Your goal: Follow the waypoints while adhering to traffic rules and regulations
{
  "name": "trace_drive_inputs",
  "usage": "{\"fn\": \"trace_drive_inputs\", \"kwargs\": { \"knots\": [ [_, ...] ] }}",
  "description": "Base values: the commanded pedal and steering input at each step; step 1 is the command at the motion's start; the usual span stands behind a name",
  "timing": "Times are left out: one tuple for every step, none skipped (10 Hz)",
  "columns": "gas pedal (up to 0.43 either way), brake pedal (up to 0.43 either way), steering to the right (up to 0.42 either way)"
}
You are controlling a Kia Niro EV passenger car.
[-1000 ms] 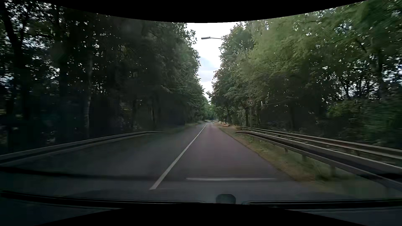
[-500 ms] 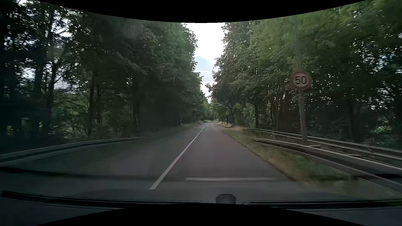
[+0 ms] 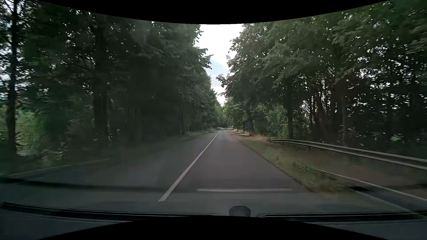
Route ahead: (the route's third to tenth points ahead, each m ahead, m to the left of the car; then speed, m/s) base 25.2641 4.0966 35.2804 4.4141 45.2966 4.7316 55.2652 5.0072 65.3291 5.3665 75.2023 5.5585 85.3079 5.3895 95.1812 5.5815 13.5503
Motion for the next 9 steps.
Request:
{"fn": "trace_drive_inputs", "kwargs": {
  "knots": [
    [0.0, 0.0, -0.004],
    [0.0, 0.0, -0.004],
    [0.008, 0.0, -0.003],
    [0.008, 0.0, -0.003],
    [0.059, 0.0, -0.003],
    [0.059, 0.0, -0.003],
    [0.059, 0.0, -0.003],
    [0.067, 0.0, -0.003],
    [0.067, 0.0, -0.003]
  ]
}}
